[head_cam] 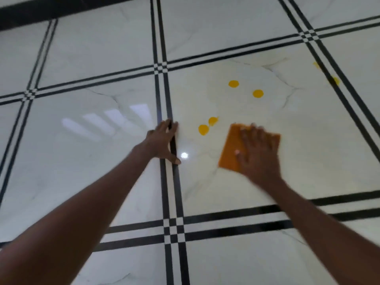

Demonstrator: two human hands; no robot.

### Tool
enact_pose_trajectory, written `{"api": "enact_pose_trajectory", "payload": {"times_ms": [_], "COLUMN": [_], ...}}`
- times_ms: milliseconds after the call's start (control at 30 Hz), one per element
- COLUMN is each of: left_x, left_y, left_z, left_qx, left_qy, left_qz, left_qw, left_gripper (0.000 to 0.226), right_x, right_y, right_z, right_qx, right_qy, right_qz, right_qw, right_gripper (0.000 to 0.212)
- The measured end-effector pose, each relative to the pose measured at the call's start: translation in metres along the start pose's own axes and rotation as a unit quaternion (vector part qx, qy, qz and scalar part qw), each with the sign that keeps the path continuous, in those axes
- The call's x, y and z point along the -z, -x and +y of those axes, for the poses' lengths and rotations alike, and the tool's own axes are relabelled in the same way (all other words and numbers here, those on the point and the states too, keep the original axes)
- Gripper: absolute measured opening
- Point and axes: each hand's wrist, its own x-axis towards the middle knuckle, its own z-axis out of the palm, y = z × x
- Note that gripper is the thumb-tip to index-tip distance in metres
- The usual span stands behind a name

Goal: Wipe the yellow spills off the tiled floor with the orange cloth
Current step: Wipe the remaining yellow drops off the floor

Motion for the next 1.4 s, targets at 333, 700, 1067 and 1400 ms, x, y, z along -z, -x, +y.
{"api": "enact_pose_trajectory", "payload": {"times_ms": [333,700,1067,1400], "left_x": [-0.018,-0.009,-0.011,0.052], "left_y": [0.002,0.002,-0.008,-0.038], "left_z": [-0.003,0.015,0.012,0.011], "left_qx": [-0.012,0.01,0.007,-0.023], "left_qy": [0.011,-0.04,-0.048,-0.063], "left_qz": [0.044,0.034,0.016,0.03], "left_qw": [0.999,0.999,0.999,0.997], "left_gripper": [0.14,0.142,0.141,0.106], "right_x": [-0.002,0.02,-0.012,0.006], "right_y": [0.053,0.022,-0.165,0.026], "right_z": [-0.106,-0.019,-0.088,-0.099], "right_qx": [0.039,-0.183,0.161,-0.099], "right_qy": [-0.011,0.037,0.007,-0.053], "right_qz": [0.006,0.047,-0.014,0.029], "right_qw": [0.999,0.981,0.987,0.993], "right_gripper": [0.079,0.068,0.074,0.079]}}
